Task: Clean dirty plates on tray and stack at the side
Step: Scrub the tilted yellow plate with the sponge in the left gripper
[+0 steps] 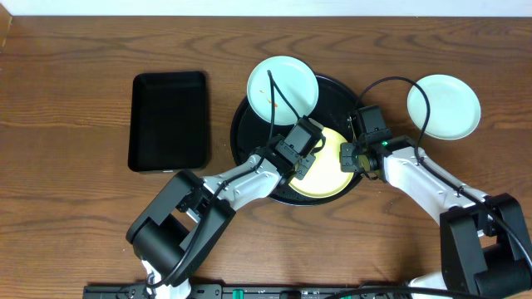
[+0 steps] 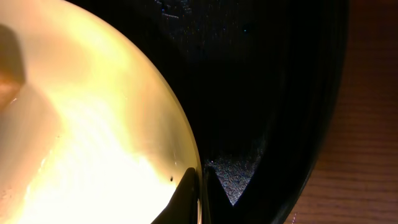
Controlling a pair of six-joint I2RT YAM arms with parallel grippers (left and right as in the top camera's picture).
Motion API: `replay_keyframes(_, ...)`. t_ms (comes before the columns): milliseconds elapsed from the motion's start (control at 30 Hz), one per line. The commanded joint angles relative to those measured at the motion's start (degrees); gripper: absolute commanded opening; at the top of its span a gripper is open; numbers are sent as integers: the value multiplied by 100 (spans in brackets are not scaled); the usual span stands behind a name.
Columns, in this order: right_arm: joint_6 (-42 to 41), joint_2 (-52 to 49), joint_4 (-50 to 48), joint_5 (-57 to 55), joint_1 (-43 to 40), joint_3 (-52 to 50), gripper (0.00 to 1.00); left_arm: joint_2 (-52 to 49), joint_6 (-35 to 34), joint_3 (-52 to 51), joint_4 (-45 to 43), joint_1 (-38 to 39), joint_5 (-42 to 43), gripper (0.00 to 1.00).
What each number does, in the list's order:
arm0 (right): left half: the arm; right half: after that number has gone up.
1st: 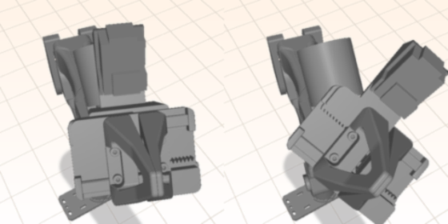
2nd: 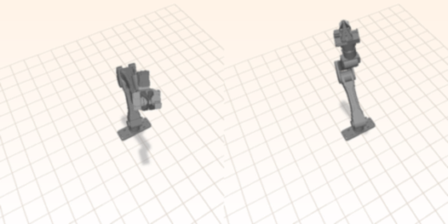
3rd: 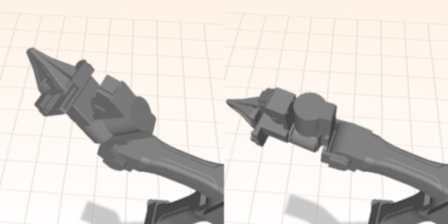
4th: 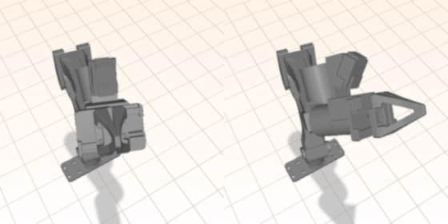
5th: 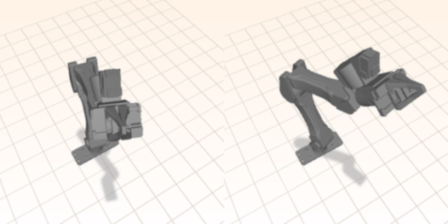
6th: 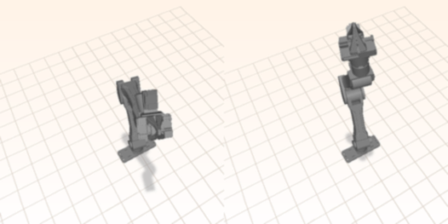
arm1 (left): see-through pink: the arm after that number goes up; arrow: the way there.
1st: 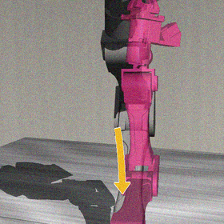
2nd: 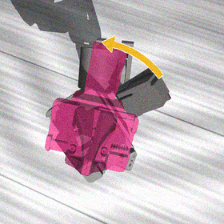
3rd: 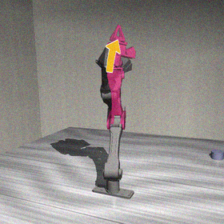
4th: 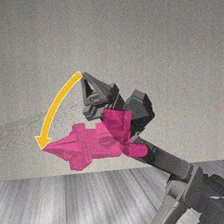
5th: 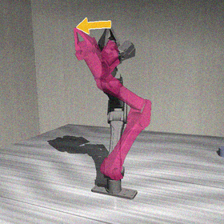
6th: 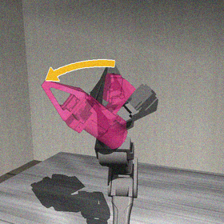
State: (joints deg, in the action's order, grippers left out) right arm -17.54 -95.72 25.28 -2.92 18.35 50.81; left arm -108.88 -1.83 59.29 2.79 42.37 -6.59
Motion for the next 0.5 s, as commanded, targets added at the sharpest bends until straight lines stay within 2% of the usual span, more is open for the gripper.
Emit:
replay_keyframes(0,-85,-168,-20,258,4,-68,1,-140,120,-59,-83,-59,-205,8)
replay_keyframes(467,-85,-168,-15,258,4,-68,1,-428,238,-59,-839,-177,-208,8)
